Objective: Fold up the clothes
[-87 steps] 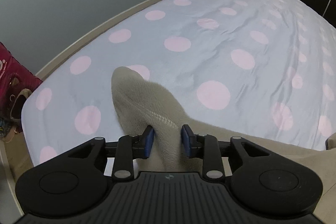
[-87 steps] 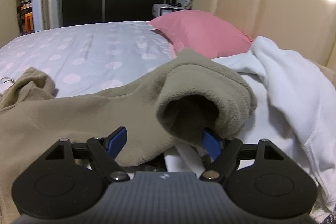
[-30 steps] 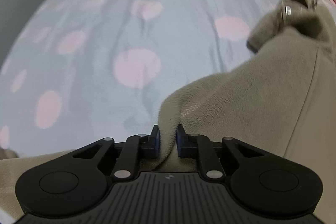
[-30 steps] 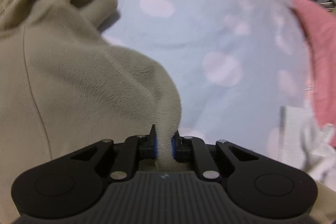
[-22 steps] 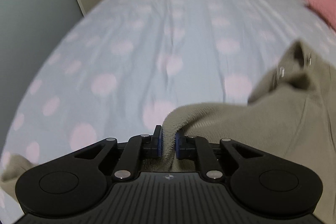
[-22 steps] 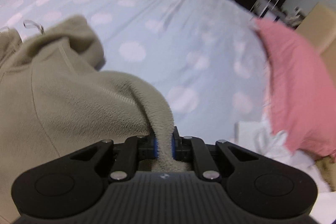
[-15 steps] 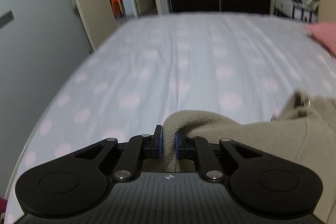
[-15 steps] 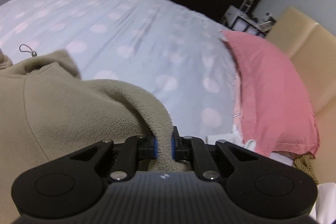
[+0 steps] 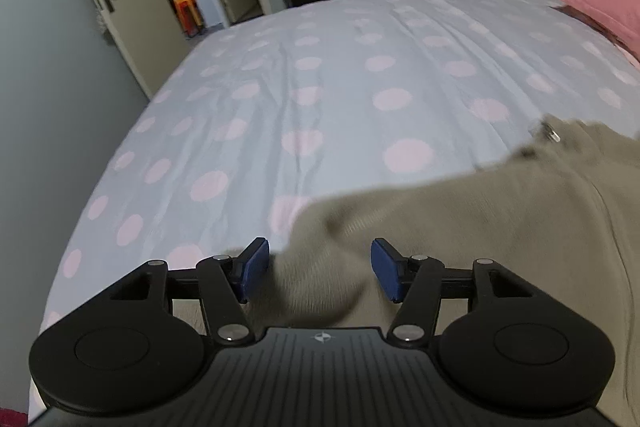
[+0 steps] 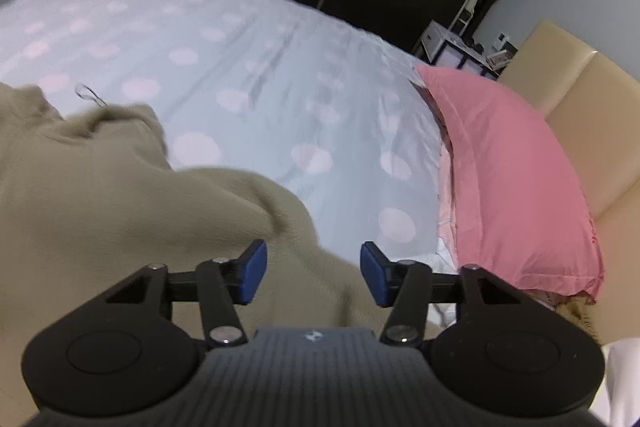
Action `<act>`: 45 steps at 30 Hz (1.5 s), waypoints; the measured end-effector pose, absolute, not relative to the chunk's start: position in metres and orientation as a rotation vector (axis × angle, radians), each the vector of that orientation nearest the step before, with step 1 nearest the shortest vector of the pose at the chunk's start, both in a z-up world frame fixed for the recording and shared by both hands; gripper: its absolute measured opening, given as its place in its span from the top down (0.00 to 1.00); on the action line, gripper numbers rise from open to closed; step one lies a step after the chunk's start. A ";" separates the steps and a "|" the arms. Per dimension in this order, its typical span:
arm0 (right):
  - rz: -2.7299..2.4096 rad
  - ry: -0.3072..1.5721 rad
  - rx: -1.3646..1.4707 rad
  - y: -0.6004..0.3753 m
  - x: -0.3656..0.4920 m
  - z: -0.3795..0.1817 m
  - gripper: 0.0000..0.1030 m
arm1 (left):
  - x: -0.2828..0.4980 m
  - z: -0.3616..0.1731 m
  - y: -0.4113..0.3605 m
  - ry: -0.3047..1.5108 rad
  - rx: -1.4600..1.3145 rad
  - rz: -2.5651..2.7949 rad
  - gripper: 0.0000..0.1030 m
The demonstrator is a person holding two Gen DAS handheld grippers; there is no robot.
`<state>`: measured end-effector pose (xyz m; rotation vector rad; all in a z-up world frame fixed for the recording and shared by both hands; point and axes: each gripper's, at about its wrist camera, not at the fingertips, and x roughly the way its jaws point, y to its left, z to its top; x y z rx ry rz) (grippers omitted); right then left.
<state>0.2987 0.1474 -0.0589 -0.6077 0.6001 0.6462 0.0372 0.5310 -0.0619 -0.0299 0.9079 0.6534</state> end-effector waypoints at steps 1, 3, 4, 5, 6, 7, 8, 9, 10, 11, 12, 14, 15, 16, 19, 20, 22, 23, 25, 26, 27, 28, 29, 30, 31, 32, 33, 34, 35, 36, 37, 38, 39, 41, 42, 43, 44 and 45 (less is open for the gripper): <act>0.665 0.602 -0.589 0.143 0.293 -0.057 0.45 | 0.030 -0.062 0.524 0.910 -0.032 0.636 0.47; 0.709 0.624 -0.563 0.135 0.277 -0.057 0.45 | 0.014 -0.063 0.509 0.913 -0.047 0.601 0.47; 0.729 0.633 -0.558 0.130 0.267 -0.059 0.45 | 0.005 -0.064 0.501 0.920 -0.062 0.585 0.46; 0.751 0.644 -0.556 0.125 0.256 -0.061 0.45 | -0.004 -0.065 0.493 0.926 -0.077 0.569 0.45; 0.772 0.659 -0.552 0.121 0.245 -0.065 0.45 | -0.013 -0.065 0.484 0.933 -0.092 0.553 0.45; 0.797 0.680 -0.545 0.115 0.234 -0.069 0.44 | -0.022 -0.066 0.476 0.939 -0.107 0.536 0.44; 0.822 0.701 -0.538 0.109 0.222 -0.074 0.43 | -0.032 -0.069 0.469 0.949 -0.129 0.521 0.44; 0.848 0.724 -0.533 0.104 0.211 -0.078 0.42 | -0.042 -0.073 0.462 0.960 -0.154 0.506 0.45; 0.879 0.751 -0.531 0.098 0.200 -0.083 0.41 | -0.052 -0.076 0.457 0.967 -0.176 0.499 0.45; 0.906 0.776 -0.532 0.093 0.189 -0.088 0.41 | -0.062 -0.079 0.453 0.973 -0.199 0.493 0.44; 0.920 0.795 -0.539 0.087 0.178 -0.093 0.41 | -0.071 -0.082 0.448 0.978 -0.221 0.488 0.44; 0.936 0.830 -0.551 0.076 0.159 -0.103 0.41 | -0.090 -0.089 0.440 0.991 -0.281 0.483 0.45; 0.938 0.849 -0.542 0.070 0.152 -0.108 0.40 | -0.097 -0.092 0.436 0.995 -0.308 0.483 0.44; 0.940 0.869 -0.533 0.064 0.145 -0.112 0.40 | -0.104 -0.095 0.432 0.998 -0.332 0.485 0.45; 0.935 0.917 -0.491 0.044 0.127 -0.124 0.40 | -0.124 -0.104 0.421 1.016 -0.372 0.495 0.45; 0.930 0.932 -0.475 0.038 0.122 -0.129 0.40 | -0.130 -0.107 0.417 1.023 -0.380 0.498 0.45; 0.909 0.963 -0.437 0.027 0.112 -0.139 0.40 | -0.141 -0.114 0.410 1.044 -0.392 0.506 0.45; 0.898 0.992 -0.416 0.021 0.108 -0.145 0.40 | -0.146 -0.118 0.408 1.059 -0.395 0.510 0.45; 0.884 1.048 -0.408 0.016 0.102 -0.157 0.41 | -0.156 -0.125 0.402 1.088 -0.402 0.518 0.45; 0.881 1.058 -0.419 0.013 0.097 -0.161 0.41 | -0.160 -0.129 0.400 1.104 -0.404 0.518 0.45; 0.880 1.066 -0.432 0.010 0.092 -0.165 0.41 | -0.164 -0.133 0.398 1.120 -0.405 0.516 0.45; 0.880 1.071 -0.450 0.009 0.087 -0.169 0.41 | -0.169 -0.137 0.396 1.136 -0.406 0.514 0.45; 0.875 1.078 -0.464 0.006 0.083 -0.172 0.41 | -0.175 -0.141 0.394 1.151 -0.404 0.511 0.45; 0.868 1.085 -0.472 0.003 0.080 -0.176 0.41 | -0.180 -0.144 0.392 1.164 -0.401 0.510 0.45; 0.861 1.092 -0.479 0.000 0.078 -0.179 0.41 | -0.185 -0.148 0.390 1.177 -0.398 0.509 0.45; 0.855 1.099 -0.487 -0.003 0.075 -0.182 0.41 | -0.189 -0.153 0.389 1.191 -0.401 0.506 0.45; 0.853 1.107 -0.499 -0.006 0.073 -0.186 0.41 | -0.192 -0.157 0.387 1.206 -0.405 0.501 0.45; 0.851 1.112 -0.517 -0.008 0.071 -0.190 0.41 | -0.196 -0.162 0.386 1.221 -0.410 0.497 0.45; 0.849 1.114 -0.535 -0.010 0.069 -0.193 0.41 | -0.198 -0.165 0.384 1.229 -0.411 0.489 0.45; 0.847 1.117 -0.546 -0.011 0.067 -0.197 0.41 | -0.200 -0.166 0.381 1.233 -0.408 0.482 0.45; 0.844 1.125 -0.541 -0.014 0.067 -0.199 0.41 | -0.201 -0.166 0.378 1.234 -0.402 0.469 0.45; 0.840 1.134 -0.533 -0.016 0.068 -0.201 0.41 | -0.203 -0.165 0.375 1.230 -0.403 0.455 0.45; 0.836 1.146 -0.517 -0.018 0.070 -0.201 0.41 | -0.205 -0.163 0.373 1.216 -0.425 0.437 0.45; 0.822 1.175 -0.478 -0.023 0.073 -0.201 0.40 | -0.210 -0.159 0.369 1.181 -0.486 0.401 0.45; 0.818 1.187 -0.464 -0.024 0.074 -0.201 0.40 | -0.211 -0.160 0.366 1.177 -0.511 0.386 0.45; 0.817 1.198 -0.453 -0.025 0.074 -0.202 0.40 | -0.212 -0.161 0.363 1.176 -0.534 0.372 0.45; 0.820 1.210 -0.447 -0.026 0.074 -0.203 0.40 | -0.212 -0.163 0.360 1.176 -0.556 0.357 0.44; 0.822 1.225 -0.440 -0.026 0.074 -0.205 0.40 | -0.211 -0.165 0.356 1.186 -0.540 0.358 0.42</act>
